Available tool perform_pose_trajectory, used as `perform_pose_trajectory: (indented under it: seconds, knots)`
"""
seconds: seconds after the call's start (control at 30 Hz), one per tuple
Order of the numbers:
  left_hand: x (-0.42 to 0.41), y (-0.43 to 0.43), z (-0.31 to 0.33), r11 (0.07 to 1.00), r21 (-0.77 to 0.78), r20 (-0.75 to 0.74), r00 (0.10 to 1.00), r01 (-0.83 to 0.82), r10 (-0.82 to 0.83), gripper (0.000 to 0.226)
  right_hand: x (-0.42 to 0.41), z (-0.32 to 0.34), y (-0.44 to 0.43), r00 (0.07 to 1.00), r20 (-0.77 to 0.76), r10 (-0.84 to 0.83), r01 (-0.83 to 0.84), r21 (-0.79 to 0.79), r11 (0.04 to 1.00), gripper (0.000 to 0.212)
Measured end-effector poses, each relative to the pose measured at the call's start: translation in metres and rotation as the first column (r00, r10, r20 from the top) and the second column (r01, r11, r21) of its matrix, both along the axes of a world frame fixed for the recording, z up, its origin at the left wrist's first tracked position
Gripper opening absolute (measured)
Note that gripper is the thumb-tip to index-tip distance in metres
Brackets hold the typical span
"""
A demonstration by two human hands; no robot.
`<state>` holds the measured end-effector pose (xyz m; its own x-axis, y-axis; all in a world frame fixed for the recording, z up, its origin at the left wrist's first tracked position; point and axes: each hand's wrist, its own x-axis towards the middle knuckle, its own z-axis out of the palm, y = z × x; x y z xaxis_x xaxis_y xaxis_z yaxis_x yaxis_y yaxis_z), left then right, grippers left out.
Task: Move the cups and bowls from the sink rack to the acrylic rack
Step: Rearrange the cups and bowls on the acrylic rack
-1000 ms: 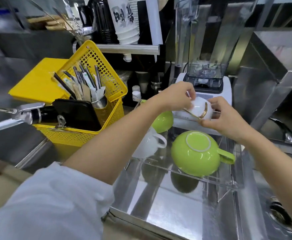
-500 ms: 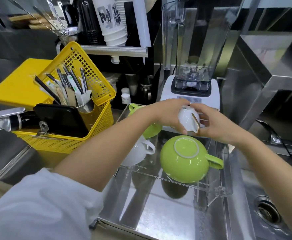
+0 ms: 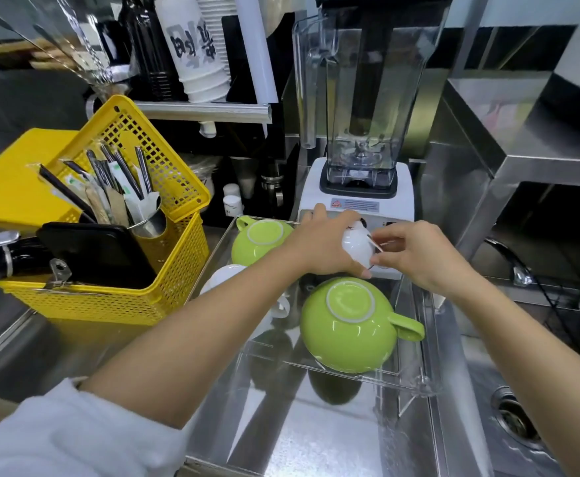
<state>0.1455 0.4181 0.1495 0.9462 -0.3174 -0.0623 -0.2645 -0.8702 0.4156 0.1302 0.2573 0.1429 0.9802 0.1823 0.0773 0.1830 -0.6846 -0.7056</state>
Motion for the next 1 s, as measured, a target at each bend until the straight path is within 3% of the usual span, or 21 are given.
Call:
perform_pose_trajectory:
  seconds: [0.17,0.57,0.7,0.8,1.0]
  knots:
    - [-0.003,0.001,0.001,0.993,-0.118,-0.075,0.997,-0.014,0.005,0.081,-0.002,0.001,-0.003,0.997,0.052,-0.061,0.065,-0.066,0.996,0.014]
    - [-0.006,0.004,0.004,0.992,-0.125,-0.055,0.998,0.029,-0.036,0.069,-0.001,-0.011,-0.007,0.992,0.122,-0.027,0.066,-0.32,0.945,0.008]
    - [-0.005,0.008,0.006,0.992,-0.11,-0.024,0.998,0.054,-0.057,0.065,-0.002,-0.007,-0.01,0.994,0.101,-0.041,0.069,-0.293,0.954,0.017]
    - [-0.002,0.019,0.016,0.984,-0.177,0.005,1.0,-0.023,0.024,0.058,-0.006,0.0,-0.013,0.993,0.109,-0.045,0.063,-0.17,0.983,0.031]
    - [0.009,0.06,0.039,0.915,-0.361,-0.022,0.982,-0.182,0.186,0.04,-0.01,0.014,-0.024,0.99,0.132,-0.052,0.058,-0.041,0.997,0.02]
